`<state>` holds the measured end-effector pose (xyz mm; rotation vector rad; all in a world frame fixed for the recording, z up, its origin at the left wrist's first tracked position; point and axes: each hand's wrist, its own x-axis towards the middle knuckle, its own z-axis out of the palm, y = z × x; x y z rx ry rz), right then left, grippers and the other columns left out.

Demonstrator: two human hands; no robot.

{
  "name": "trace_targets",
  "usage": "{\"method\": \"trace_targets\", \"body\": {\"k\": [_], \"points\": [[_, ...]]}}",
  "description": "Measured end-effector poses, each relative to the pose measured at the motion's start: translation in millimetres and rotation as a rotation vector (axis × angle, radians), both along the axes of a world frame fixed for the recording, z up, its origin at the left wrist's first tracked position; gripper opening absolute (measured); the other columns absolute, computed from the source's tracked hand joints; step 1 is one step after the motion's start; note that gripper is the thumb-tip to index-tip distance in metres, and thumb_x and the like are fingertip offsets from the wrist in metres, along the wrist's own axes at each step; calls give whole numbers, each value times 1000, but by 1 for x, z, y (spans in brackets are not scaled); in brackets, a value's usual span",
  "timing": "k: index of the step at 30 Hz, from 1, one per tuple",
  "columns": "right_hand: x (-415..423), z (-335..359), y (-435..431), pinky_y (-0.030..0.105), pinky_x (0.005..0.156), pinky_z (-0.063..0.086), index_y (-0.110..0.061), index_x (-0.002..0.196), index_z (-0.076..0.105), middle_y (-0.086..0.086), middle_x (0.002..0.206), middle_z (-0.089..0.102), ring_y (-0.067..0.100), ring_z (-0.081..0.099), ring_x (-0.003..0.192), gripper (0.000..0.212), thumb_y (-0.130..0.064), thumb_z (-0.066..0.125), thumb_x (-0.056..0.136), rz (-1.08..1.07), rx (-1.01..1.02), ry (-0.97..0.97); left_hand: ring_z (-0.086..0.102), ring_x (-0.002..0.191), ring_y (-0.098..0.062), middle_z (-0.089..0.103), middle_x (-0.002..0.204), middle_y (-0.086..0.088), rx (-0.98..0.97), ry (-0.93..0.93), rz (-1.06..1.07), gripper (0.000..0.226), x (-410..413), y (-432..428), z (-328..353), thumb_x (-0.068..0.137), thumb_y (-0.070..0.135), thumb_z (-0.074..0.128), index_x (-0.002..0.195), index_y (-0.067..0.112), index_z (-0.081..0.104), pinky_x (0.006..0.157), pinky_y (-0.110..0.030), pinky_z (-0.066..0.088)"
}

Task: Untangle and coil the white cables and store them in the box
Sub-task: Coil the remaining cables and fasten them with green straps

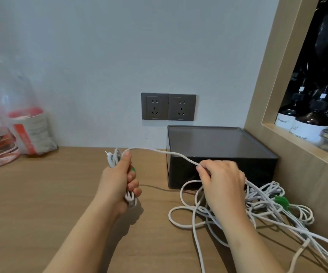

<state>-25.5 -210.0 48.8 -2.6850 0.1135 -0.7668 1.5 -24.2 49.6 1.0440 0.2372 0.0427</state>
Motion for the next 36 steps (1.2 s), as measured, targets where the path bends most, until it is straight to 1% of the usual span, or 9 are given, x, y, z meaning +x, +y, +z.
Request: {"method": "trace_targets", "body": {"k": [4,9,14,20,25,28,31,34,36], "points": [[-1,3,9,27,87,35,-29,104,61,-11,87,60,9,54,86,22,-34,41,98,224,136,44,24,34,-8,27,45,4,49,55,55,37,-1,-2,-2,87,44,61,73,16,42,36,-18,26],[-1,4,14,26,85,22,-42,115,52,-16,95,53,5,45,95,28,-37,29,100,346,112,140,26,35,-7,28,51,4,1,69,66,37,-2,-1,1,78,45,70,84,15,48,37,-17,30],[-4,1,21,24,88,19,-43,118,55,-15,89,48,4,42,92,29,-31,37,99,431,181,85,27,35,-7,28,52,3,14,64,-5,49,-6,-9,2,54,44,75,84,14,50,38,-18,30],[-11,0,33,22,83,14,-49,119,55,-15,91,42,5,34,95,32,-29,41,98,523,100,60,30,36,-8,31,56,2,-2,69,-76,54,-9,-11,3,49,45,76,85,14,50,38,-18,33],[-9,-9,40,21,82,20,-44,112,62,-12,87,44,12,41,91,28,-27,50,94,550,24,-63,34,42,-11,36,54,1,130,6,-101,38,-11,-10,1,68,27,78,80,14,45,35,-19,36],[-5,-15,40,20,80,25,-39,101,68,-12,79,48,11,47,80,26,-25,55,84,524,82,-195,34,39,-12,35,50,-1,193,-23,-78,21,-10,-12,-1,86,9,63,78,12,44,36,-20,35],[-5,-15,43,21,80,28,-36,98,70,-13,82,55,7,48,83,22,-28,55,84,558,126,-220,39,37,-13,41,47,-2,204,-24,7,19,-7,-12,-2,94,8,50,75,8,47,44,-25,40],[-7,-11,44,24,84,32,-35,101,69,-20,86,56,3,49,87,24,-37,48,89,622,108,-131,50,45,-11,54,58,-4,42,-53,-36,12,-8,-10,1,95,4,48,87,10,54,45,-24,45],[-11,-6,42,24,87,40,-34,102,67,-23,89,56,1,52,89,22,-38,47,93,659,200,70,54,45,-9,60,59,-4,-83,-78,-105,10,-9,-9,2,95,3,48,95,10,56,44,-21,49]]}}
